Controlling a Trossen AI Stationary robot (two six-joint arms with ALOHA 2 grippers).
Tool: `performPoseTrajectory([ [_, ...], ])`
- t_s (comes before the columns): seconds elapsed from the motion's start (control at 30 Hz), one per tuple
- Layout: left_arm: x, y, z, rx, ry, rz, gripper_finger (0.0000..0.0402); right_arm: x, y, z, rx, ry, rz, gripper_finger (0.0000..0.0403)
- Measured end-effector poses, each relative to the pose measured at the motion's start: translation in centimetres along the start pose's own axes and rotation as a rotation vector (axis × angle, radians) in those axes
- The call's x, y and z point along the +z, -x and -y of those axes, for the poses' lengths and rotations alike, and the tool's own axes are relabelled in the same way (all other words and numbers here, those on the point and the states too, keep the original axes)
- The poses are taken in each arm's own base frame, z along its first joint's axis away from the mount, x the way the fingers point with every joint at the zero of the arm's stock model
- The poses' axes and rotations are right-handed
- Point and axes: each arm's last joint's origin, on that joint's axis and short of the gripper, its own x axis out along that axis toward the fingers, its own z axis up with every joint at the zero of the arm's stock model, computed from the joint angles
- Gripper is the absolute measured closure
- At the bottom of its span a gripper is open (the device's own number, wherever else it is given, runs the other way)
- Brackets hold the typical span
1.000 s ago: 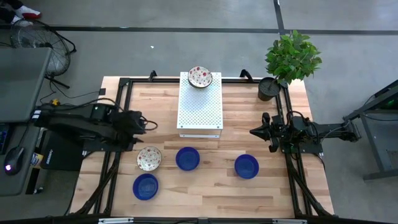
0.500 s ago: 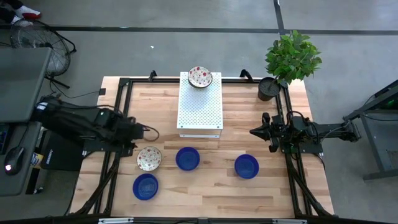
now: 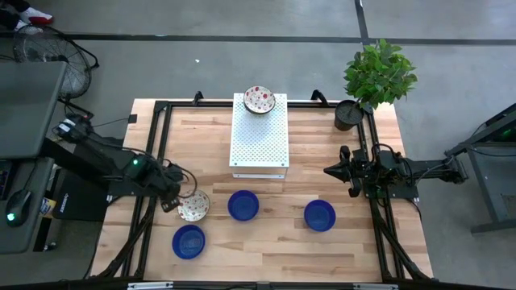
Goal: Pick & Place Mini bowls
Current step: Stack the green bowl on top of the green bowls on the shelf
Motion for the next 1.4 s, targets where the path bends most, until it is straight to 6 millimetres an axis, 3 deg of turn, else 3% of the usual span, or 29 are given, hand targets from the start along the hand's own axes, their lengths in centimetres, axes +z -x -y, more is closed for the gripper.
performPoseTrajectory([
  [0.27, 0.8, -1.5, 2.1, -0.016, 0.204, -0.030, 0.0205, 0.0, 0.0, 0.0, 0.000, 0.000, 0.000, 0.0402],
  [0.63, 1.1, -3.9, 3.8, 0.066, 0.308, -0.165, 0.0205, 0.0, 0.0, 0.0, 0.001, 0.000, 0.004, 0.0402],
  [1.4, 1.4, -5.9, 5.0, 0.118, 0.322, -0.196, 0.0205, 0.1, 0.0, 0.0, 0.002, 0.000, 0.006, 0.0402],
])
